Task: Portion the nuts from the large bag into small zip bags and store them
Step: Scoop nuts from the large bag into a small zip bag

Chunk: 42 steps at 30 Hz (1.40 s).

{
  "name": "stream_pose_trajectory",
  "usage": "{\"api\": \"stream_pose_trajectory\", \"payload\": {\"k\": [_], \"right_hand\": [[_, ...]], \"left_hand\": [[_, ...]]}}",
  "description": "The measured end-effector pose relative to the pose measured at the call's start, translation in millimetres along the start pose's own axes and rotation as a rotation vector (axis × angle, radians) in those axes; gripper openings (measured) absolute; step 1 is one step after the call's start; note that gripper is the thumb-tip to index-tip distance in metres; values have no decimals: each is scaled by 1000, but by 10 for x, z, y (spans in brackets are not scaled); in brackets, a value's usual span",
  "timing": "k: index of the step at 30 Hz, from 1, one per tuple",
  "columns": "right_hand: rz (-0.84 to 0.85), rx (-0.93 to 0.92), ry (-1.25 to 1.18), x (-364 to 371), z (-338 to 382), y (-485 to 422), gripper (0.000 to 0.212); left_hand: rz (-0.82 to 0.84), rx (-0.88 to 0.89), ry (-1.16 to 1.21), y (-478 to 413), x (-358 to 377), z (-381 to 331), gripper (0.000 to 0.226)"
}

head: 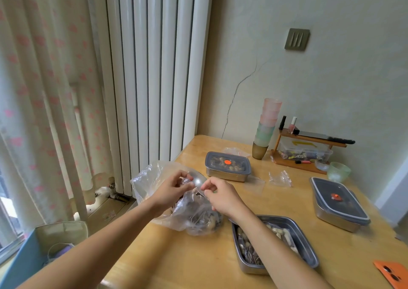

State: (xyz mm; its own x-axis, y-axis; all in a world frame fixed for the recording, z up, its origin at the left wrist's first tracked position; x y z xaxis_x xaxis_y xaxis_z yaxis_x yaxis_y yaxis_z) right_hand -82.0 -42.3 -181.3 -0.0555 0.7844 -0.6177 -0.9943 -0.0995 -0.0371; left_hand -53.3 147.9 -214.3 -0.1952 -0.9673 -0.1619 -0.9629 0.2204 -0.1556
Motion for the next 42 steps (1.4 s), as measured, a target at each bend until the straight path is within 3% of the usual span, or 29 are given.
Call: {"api": "stream_pose_trajectory", "payload": {"k": [8,12,17,20,23,27,30,32,35,38,42], "right_hand": [[117,-76,-33,34,-41,1,26],[177,-51,-45,55,-117,-6,5],[166,-52,-53,28,-119,4,8],[258,-62,-69,28,-111,20,20],[269,-80,-27,37,-123,23,12],[58,-105,31,38,-100,-27,6],[-74,-82,89,-1,-125,-71,20],[-45,-64,83,-1,-138,-57,25],[-5,-64,-31,10,-132,-36,11],[71,-60,-148,47,-131,-22,11],[44,-71,-246,48,-121,-38,9]], "left_hand": [[122,11,-64,45,73,32,21],[200,-7,-101,56,62,72,42],[288,-17,-186,28,60,111,61],[272,-11,-158,13,49,161,63],[220,-10,-154,11,44,192,59],[168,6,-131,7,74,201,50],[106,-7,-86,-1,88,178,48],[66,-21,1,8,92,156,51],[22,-41,229,23,114,89,54],[-37,-37,374,22,141,18,62],[-70,-25,387,24,235,-77,47]]}}
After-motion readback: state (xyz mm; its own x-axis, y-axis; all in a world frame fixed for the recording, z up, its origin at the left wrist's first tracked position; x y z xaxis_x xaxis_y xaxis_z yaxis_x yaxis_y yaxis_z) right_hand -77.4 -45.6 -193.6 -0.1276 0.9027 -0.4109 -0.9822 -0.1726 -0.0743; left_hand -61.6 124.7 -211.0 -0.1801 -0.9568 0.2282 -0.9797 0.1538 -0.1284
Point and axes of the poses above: each hand's wrist, its own y-axis away from the middle knuckle, its own x-axis out of the palm, z = x × y, the point moved 2 cm from there along -y, towards the middle knuckle, and after that the axes turned 1 degree about x, right-handed, at the moved point
